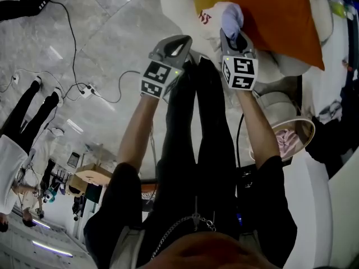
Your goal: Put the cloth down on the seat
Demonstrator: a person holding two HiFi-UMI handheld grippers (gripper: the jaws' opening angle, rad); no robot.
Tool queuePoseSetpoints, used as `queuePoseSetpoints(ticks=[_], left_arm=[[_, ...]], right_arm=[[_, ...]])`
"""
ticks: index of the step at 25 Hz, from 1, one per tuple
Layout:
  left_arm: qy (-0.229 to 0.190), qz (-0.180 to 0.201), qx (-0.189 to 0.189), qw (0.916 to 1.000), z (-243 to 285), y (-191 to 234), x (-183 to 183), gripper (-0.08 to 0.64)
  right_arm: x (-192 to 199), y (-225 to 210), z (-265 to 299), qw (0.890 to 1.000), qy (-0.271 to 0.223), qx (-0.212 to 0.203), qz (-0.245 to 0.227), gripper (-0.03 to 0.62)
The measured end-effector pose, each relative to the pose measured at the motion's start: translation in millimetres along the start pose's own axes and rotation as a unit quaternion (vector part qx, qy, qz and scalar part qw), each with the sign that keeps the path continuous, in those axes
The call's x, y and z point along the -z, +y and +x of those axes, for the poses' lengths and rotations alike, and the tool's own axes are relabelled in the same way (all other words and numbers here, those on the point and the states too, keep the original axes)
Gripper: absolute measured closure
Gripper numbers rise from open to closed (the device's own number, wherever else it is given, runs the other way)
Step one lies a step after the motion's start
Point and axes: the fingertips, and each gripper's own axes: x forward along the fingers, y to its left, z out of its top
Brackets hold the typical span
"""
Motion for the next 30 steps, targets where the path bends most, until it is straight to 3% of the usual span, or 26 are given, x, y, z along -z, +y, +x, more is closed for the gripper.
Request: queuePoseSetpoints(ticks=[4,17,30], left_arm=[[0.017,0.028,0.009,0.9994,21,6,29,0.551],[0.016,0.007,-0.007,0.9998,46,41,82,0.551],[-0.001,-0.024,-0.019,0.9995,54,52,110,0.551]], right_arm=[[26,-10,25,1.000,0.008,-0.001,-0.008,0.471],[83,-26,112,0.999,0.034,-0.002,-0.020,0.466],[111,-39,187,0.998,0.059,-0.004,-0.029,0.460]])
